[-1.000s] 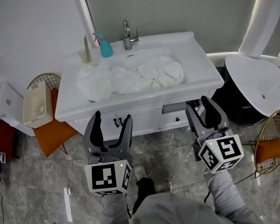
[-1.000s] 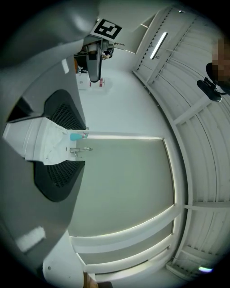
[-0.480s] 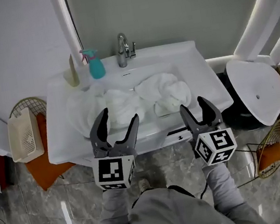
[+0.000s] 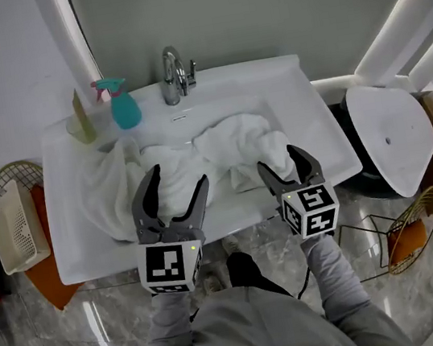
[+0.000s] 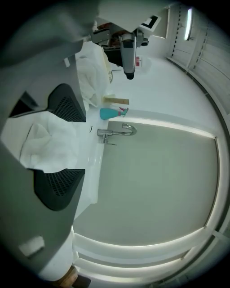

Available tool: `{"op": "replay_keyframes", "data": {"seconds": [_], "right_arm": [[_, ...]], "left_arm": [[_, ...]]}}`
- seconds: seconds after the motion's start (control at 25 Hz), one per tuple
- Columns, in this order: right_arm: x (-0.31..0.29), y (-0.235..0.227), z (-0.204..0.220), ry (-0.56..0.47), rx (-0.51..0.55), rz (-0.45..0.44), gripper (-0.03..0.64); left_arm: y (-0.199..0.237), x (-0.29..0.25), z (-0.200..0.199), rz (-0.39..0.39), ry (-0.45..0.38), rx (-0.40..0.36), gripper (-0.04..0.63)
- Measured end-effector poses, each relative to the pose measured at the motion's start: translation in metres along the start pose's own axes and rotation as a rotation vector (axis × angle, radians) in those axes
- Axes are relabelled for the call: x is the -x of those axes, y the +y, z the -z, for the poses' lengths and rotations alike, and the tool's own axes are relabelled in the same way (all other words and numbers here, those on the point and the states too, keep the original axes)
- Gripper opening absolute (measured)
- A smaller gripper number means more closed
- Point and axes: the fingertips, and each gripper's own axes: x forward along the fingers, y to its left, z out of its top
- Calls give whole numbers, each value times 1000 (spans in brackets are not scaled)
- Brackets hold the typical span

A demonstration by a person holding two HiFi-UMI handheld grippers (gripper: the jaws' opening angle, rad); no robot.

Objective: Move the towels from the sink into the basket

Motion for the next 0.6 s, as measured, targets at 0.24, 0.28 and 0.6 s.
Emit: {"op": "replay_keyframes", "data": {"seconds": [0.24, 0.28, 0.6], "right_arm": [[-76, -20, 36, 160, 106, -74, 360], [-87, -22, 45, 200, 140, -87, 374], [-143, -17, 136, 552, 491, -213, 477]], "left_arm": [[6, -65, 22, -1, 47, 21, 367], [6, -77, 24, 0, 58, 26, 367], [0, -143, 50, 30, 90, 44, 368]]}}
